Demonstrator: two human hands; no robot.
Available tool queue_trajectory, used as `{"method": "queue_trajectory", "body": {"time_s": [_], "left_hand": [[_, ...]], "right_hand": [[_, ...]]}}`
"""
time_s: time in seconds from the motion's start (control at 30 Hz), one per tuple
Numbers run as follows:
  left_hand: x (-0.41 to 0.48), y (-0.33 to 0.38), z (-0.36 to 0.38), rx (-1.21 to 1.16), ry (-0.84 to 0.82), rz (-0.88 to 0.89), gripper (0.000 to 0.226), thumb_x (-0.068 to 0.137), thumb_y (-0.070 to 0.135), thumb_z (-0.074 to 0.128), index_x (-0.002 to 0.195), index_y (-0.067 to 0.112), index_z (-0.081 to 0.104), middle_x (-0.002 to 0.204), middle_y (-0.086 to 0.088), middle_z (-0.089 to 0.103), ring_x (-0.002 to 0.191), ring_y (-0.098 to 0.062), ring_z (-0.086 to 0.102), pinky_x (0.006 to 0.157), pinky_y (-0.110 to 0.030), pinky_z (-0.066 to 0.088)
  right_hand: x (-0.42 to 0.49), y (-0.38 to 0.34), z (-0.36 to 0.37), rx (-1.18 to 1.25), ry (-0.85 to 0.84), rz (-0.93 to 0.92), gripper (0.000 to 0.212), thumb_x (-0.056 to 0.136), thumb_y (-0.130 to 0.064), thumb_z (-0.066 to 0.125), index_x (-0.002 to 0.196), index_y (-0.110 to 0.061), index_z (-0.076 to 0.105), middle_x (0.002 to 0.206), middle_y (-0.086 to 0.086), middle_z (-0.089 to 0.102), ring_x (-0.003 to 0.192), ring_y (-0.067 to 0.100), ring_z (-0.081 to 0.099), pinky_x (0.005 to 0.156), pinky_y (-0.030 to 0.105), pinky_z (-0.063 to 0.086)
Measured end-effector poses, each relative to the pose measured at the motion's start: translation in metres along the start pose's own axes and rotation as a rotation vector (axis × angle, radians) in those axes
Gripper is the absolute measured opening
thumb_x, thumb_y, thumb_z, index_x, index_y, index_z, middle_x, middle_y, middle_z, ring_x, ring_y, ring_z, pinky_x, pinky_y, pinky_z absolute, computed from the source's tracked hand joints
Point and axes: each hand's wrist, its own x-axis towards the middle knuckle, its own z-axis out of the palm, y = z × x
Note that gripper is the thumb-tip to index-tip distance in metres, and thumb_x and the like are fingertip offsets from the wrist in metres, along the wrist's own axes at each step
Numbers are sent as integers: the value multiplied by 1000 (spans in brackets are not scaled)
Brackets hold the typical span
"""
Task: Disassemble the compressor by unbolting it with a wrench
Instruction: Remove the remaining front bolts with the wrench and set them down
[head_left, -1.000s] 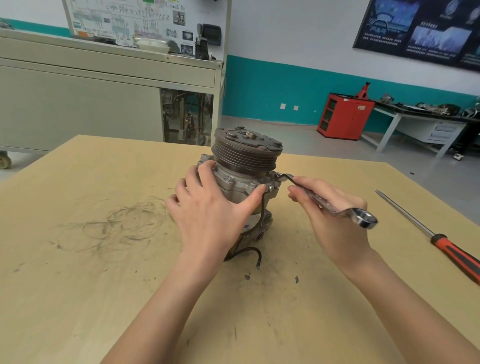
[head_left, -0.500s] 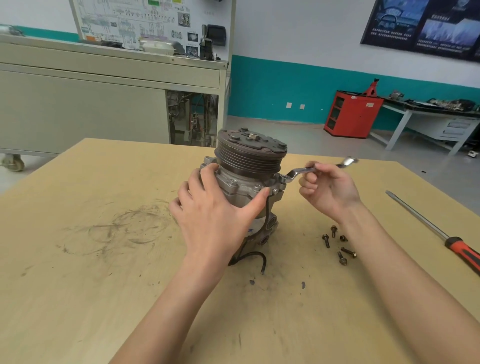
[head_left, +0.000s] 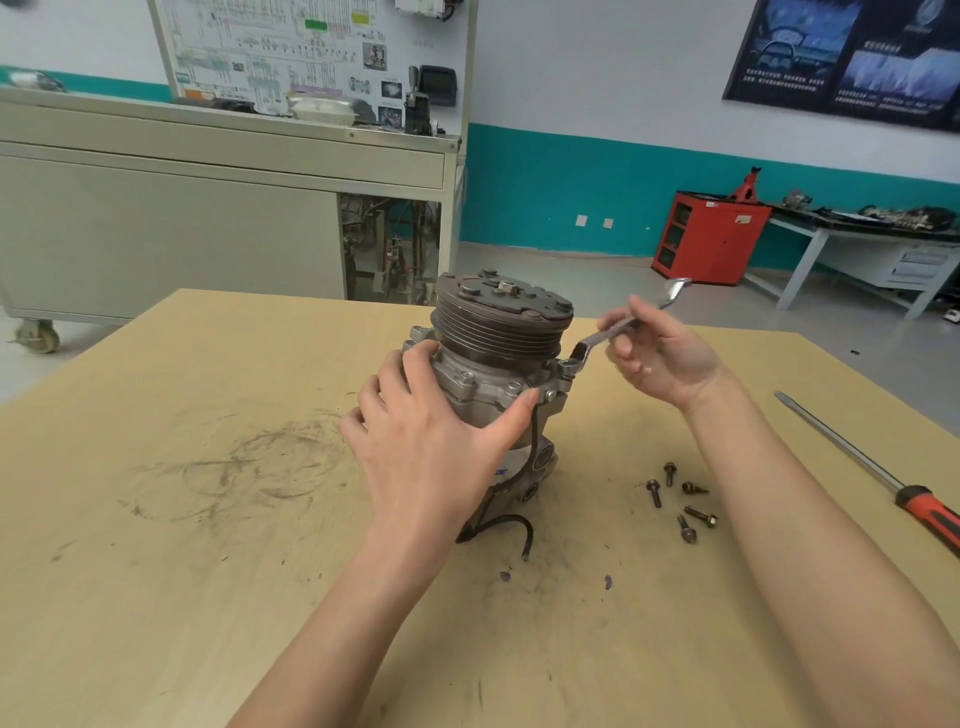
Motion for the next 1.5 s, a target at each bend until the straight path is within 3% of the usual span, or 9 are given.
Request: {"method": "queue_trajectory", "body": {"time_s": [0.1,0.27,0.47,0.6,0.67,0.8,0.97,1.27,1.5], "left_hand": [[0,0,0,-10,2,-2,102,60,87,25,132,18,45,134,-6,53,124,-31,47,93,-44,32],[0,0,0,-11,-6,-4,101,63,88,29,134,18,43,135,-6,52,124,-31,45,94,-44,31],[0,0,0,0,-3,-7,103,60,89,23,133,18,43,134,-7,53,123,-32,47,93,-45,32],[0,0,1,-8,6,-6,103,61,88,25,131,16,45,132,-8,54,121,-33,48,93,-46,34],[1,0,1,-5,6,-7,103,60,88,25,132,17,44,133,-7,54,122,-33,48,93,-46,33],[1,0,1,-2,-5,-2,101,62,88,26,133,19,42,134,-6,52,124,-31,46,94,-45,31],[1,-1,1,7,-3,-2,100,63,87,27,134,19,42,134,-5,52,124,-30,45,95,-44,31],[0,0,0,9,-6,-5,102,59,88,25,133,19,43,133,-3,52,124,-27,46,96,-42,30],[0,1,0,7,-7,-2,102,60,88,25,133,19,43,132,-4,53,123,-29,46,94,-43,31]], "right_hand": [[-24,-15,16,-291,198,-160,46,87,-42,47,73,-9,76,62,7,69,51,14,64,47,16,50],[-55,-14,64,-639,409,-505,37,86,-41,53,78,-8,69,61,7,70,53,23,67,49,24,55],[-79,12,100,-1263,437,-779,42,90,-40,57,84,-1,72,68,10,69,56,20,66,59,22,53],[-81,35,104,-1811,419,-1171,54,97,-38,46,70,2,67,56,8,62,45,21,59,40,24,44],[-81,44,95,-1619,425,-1175,41,97,-29,50,74,1,68,60,5,65,50,19,61,43,29,47],[-77,37,61,-442,434,-602,29,98,-14,40,84,-8,65,65,-1,68,60,15,65,56,24,52],[-18,35,32,307,290,-104,33,98,-15,37,74,-10,59,46,-1,52,38,6,46,33,13,37],[28,30,36,208,166,31,44,98,-40,41,73,-12,64,46,-2,55,34,4,50,30,11,34],[-41,-12,58,-537,520,-530,43,99,-36,43,73,-9,64,50,6,63,39,18,57,38,20,44]]}}
